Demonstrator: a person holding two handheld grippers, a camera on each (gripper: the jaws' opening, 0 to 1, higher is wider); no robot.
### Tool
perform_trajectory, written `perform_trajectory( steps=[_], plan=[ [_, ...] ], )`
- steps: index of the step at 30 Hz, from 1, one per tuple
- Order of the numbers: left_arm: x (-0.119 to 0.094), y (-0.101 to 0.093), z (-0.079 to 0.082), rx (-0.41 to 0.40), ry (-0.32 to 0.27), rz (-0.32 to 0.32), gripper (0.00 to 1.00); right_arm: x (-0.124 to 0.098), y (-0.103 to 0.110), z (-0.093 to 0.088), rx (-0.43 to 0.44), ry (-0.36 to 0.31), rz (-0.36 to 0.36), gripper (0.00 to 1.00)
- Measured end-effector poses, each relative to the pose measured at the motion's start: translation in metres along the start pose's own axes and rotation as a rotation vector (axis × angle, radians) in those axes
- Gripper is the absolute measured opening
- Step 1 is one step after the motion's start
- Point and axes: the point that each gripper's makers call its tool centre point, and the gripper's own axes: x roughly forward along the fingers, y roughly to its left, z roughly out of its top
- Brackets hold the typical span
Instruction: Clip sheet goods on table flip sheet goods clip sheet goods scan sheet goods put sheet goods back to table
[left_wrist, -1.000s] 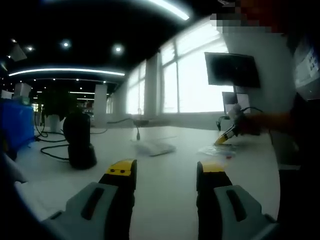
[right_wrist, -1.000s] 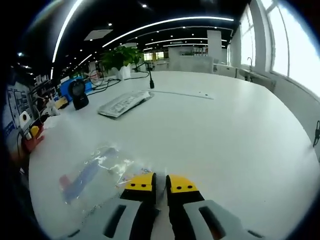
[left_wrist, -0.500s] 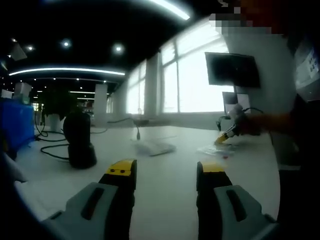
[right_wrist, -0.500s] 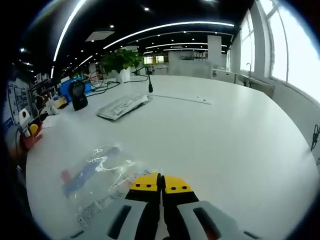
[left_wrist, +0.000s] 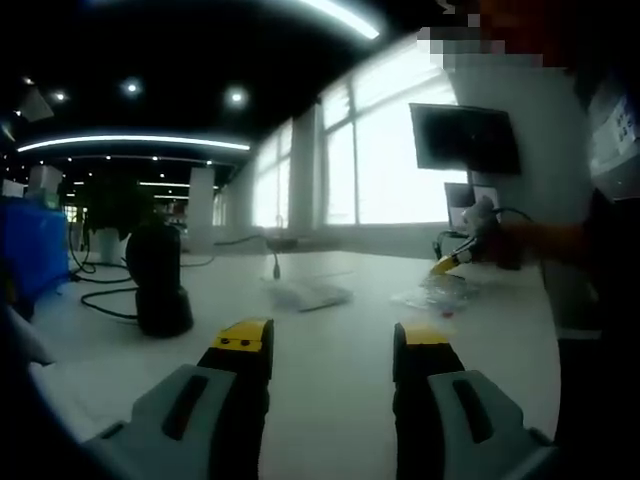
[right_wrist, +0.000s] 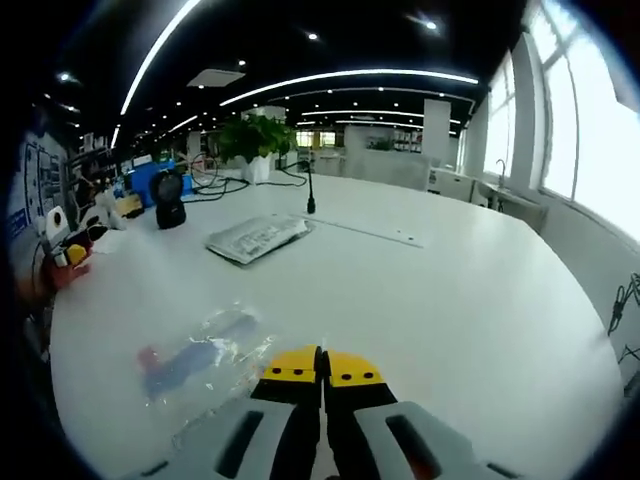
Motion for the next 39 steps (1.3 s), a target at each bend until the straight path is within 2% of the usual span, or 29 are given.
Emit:
perform_trajectory(
  steps=[14,30,39],
  plan=[
    [0.000,0.000,0.000,0.007,0.002,0.008,0.40,-0.013,0.013,0.027,0.011,-0.097,0.036,0.00],
    [0.001,0.000,-0.001,0.009,0.004,0.011,0.40,-0.026,0.026,0.049,0.115,-0.149,0.088,0.00],
    [0.000,0.000,0.001,0.009,-0.006,0.006,0.40,-0.034,0.038,0.063,0.124,-0.177,0.102,0.00]
  ],
)
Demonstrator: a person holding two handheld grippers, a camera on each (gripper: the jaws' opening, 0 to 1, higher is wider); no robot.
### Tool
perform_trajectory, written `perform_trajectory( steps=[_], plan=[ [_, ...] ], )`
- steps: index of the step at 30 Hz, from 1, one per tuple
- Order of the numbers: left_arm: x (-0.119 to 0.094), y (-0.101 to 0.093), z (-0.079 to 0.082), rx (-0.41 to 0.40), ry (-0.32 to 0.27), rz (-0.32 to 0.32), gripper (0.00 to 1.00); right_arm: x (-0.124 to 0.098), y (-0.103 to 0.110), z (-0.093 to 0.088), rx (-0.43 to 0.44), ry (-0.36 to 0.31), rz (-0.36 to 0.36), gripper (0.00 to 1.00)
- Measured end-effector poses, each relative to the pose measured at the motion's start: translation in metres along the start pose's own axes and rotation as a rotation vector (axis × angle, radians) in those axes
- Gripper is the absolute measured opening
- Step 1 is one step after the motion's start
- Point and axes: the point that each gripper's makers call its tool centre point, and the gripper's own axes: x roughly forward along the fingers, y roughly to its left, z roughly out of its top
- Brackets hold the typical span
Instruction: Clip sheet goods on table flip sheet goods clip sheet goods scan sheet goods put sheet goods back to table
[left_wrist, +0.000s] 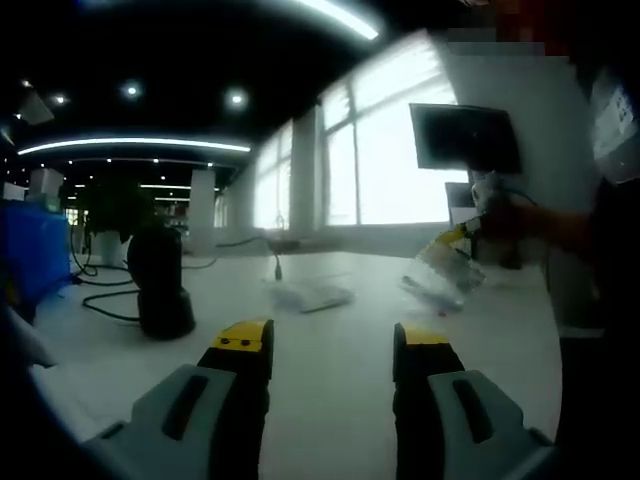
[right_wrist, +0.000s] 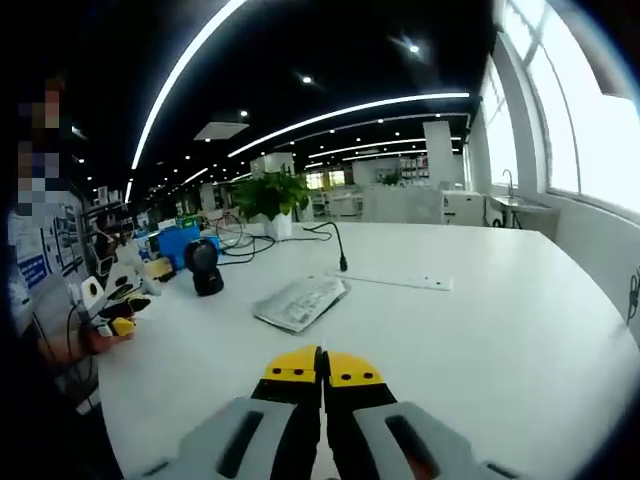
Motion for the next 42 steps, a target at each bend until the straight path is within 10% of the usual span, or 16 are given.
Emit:
perform_trajectory(
  steps=[42],
  plan=[
    [-0.003,-0.005,0.005,0.026,-0.031,-0.028,0.40,-0.023,0.059,0.067,0.024,-0.114,0.090,0.00]
  ],
)
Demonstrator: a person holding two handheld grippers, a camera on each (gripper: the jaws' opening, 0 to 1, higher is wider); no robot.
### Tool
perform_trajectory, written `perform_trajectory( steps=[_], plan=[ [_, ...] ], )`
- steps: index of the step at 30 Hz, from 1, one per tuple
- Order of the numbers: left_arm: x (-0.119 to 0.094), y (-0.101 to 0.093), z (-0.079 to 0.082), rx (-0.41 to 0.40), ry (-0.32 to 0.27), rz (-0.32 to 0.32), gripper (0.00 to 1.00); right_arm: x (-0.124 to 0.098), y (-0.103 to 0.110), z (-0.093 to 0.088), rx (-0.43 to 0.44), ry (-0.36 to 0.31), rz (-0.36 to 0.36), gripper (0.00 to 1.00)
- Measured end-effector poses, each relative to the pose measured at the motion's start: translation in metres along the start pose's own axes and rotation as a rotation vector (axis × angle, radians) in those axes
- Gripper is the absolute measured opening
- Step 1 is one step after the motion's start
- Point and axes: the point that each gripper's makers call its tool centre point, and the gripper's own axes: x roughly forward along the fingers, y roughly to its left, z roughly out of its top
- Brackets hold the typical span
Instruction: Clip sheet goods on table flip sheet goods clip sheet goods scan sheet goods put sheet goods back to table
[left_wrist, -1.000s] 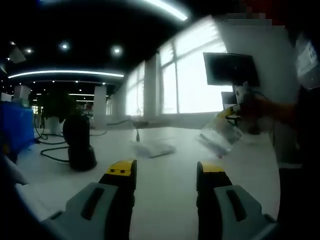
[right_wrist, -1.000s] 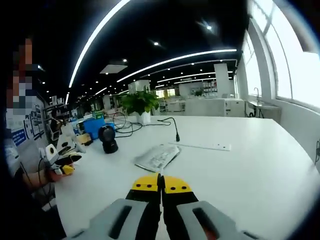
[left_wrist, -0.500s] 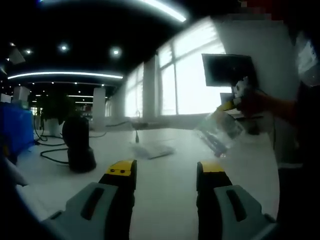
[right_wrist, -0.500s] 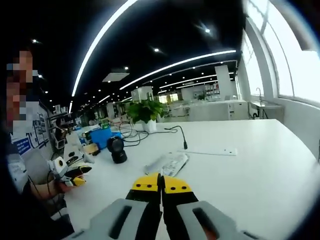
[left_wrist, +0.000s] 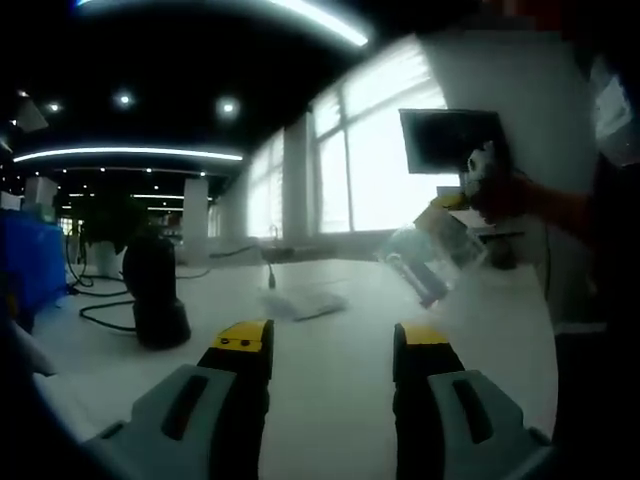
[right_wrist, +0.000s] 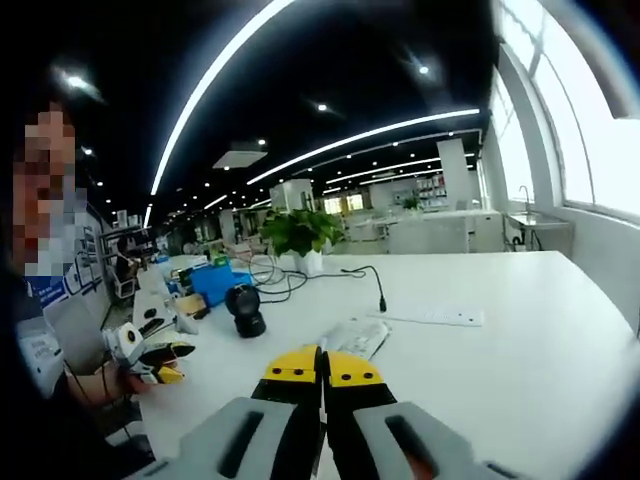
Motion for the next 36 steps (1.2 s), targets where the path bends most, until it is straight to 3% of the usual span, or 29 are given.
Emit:
perform_trajectory(
  steps=[9,36],
  plan=[
    [0.000,-0.002,-0.001,0.022,0.003,-0.005,0.40,0.009,0.001,0.006,-0.017,0.007,-0.005,0.00],
    [0.000,-0.004,-0.001,0.034,0.006,-0.013,0.40,0.048,0.001,0.041,-0.035,-0.097,-0.071,0.00]
  ],
)
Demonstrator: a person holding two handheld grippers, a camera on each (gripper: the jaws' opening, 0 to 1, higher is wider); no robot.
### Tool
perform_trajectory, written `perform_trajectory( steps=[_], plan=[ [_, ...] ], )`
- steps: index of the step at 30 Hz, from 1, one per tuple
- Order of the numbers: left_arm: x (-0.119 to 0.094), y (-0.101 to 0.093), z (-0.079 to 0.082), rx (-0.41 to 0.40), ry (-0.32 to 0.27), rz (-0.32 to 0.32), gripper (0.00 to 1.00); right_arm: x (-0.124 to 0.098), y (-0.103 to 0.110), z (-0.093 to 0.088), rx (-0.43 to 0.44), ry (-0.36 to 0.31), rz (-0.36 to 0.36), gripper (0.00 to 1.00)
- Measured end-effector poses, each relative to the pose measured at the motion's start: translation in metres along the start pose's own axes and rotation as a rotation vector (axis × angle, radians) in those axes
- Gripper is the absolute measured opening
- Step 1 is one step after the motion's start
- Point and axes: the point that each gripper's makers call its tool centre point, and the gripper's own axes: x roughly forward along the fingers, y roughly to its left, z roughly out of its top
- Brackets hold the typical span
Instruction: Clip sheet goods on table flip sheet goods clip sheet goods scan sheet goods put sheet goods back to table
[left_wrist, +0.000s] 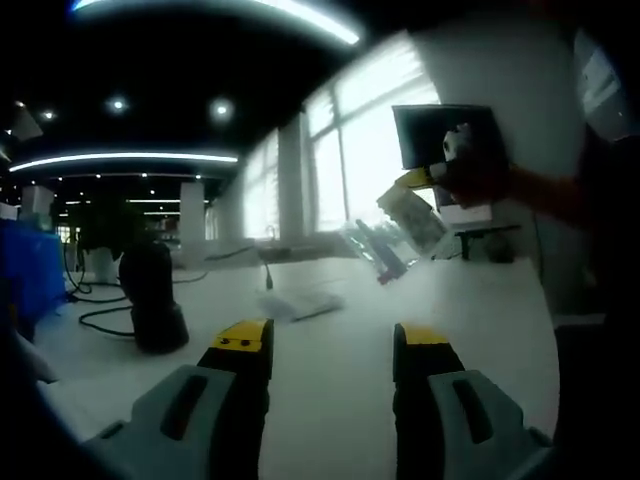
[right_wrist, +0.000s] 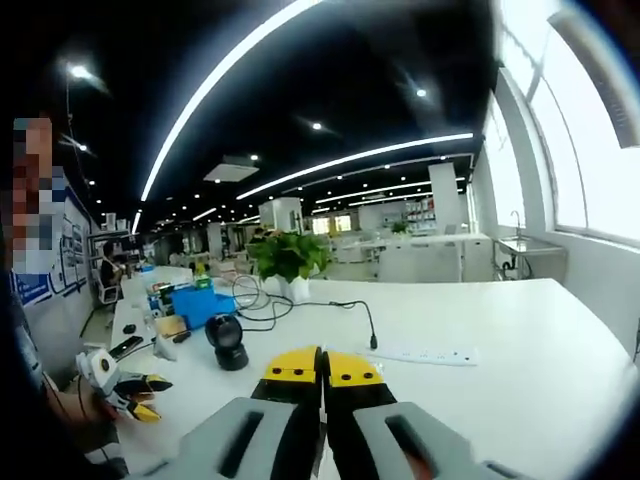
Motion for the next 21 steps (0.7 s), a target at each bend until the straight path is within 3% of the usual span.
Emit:
perform_trajectory(
  steps=[21],
  plan=[
    [0.000,-0.001,0.001,-0.001,-0.004,-0.001,0.40,0.036,0.007,0.013,-0.008,-0.067,-0.023,0.00]
  ],
)
